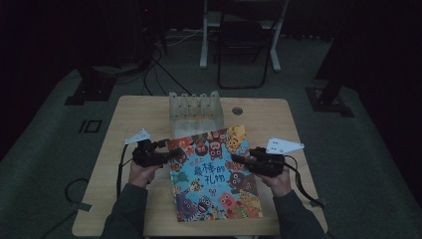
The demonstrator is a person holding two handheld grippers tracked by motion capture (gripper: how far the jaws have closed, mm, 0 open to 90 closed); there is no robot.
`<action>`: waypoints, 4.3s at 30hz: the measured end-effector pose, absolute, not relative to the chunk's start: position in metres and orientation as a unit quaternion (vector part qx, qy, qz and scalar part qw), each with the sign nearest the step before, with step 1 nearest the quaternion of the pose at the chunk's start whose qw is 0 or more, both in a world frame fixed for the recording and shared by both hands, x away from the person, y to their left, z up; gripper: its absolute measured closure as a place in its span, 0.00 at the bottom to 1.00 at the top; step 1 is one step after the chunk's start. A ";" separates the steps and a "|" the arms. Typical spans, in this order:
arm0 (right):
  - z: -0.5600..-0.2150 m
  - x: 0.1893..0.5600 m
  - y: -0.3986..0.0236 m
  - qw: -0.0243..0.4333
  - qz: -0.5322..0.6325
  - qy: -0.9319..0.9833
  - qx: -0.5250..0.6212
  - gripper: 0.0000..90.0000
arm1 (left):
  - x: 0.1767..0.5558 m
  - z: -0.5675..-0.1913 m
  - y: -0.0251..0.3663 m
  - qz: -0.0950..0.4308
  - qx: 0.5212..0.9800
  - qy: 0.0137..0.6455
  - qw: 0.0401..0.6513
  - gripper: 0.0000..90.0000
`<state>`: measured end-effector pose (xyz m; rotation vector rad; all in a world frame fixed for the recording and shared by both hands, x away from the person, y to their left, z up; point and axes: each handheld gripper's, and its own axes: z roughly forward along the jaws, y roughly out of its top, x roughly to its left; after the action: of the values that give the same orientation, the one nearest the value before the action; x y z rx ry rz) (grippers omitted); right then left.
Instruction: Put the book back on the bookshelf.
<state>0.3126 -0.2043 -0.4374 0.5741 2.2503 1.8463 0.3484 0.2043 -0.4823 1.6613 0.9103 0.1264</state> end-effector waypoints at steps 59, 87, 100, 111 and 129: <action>-0.444 0.325 -0.230 0.127 0.585 0.773 0.210 0.68 | 0.290 -0.401 0.186 0.143 0.692 0.274 0.652 0.28; -0.448 0.316 -0.236 0.162 0.574 0.779 0.191 0.62 | 0.272 -0.405 0.190 0.183 0.692 0.238 0.657 0.51; -0.443 0.314 -0.257 0.176 0.590 0.759 0.211 0.59 | 0.269 -0.407 0.190 0.194 0.689 0.230 0.659 0.55; -0.439 0.321 -0.263 0.185 0.602 0.742 0.228 0.49 | 0.265 -0.408 0.191 0.192 0.692 0.216 0.661 0.58; -0.438 0.322 -0.262 0.171 0.623 0.737 0.198 0.63 | 0.267 -0.418 0.183 0.177 0.716 0.206 0.643 0.59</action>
<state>0.3216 -0.2616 -0.4377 0.5621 2.0941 1.7691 0.2669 0.1829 -0.4181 1.6318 0.4697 0.4024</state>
